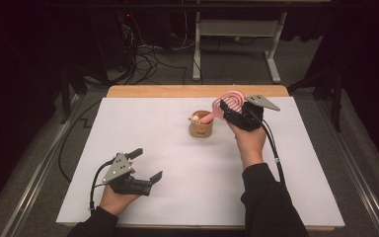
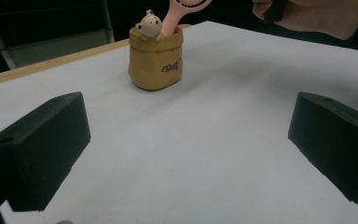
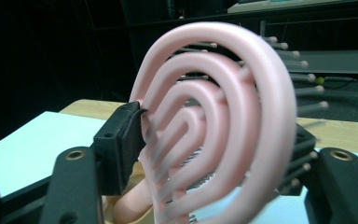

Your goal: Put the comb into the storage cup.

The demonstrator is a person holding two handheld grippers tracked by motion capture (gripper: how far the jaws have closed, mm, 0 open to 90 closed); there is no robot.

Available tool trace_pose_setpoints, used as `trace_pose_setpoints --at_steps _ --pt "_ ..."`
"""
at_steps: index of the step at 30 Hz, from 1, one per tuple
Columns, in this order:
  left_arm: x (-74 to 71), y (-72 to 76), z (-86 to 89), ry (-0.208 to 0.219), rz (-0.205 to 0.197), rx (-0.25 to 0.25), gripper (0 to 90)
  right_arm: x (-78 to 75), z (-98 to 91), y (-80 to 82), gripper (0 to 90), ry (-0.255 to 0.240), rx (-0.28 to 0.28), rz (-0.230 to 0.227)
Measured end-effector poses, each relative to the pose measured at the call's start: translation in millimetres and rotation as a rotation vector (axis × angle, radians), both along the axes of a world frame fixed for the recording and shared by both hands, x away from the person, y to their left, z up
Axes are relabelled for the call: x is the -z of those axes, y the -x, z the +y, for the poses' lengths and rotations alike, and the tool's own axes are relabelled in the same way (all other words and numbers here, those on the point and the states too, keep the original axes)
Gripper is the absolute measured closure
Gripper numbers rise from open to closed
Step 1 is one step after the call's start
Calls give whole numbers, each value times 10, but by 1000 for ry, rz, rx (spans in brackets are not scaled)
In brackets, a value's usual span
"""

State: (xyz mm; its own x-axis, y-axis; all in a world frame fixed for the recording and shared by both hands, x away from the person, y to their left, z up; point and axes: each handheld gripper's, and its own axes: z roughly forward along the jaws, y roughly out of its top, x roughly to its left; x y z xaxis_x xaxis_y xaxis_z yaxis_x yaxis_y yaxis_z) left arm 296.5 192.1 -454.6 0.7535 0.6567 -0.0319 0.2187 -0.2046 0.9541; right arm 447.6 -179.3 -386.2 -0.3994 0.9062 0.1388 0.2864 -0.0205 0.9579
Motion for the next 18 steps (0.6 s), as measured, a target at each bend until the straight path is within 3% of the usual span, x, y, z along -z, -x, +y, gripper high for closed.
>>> trace_pose_setpoints --at_steps 18 --pt "-3 0 -13 -5 -2 2 0 29 -68 12 187 22 -11 3"
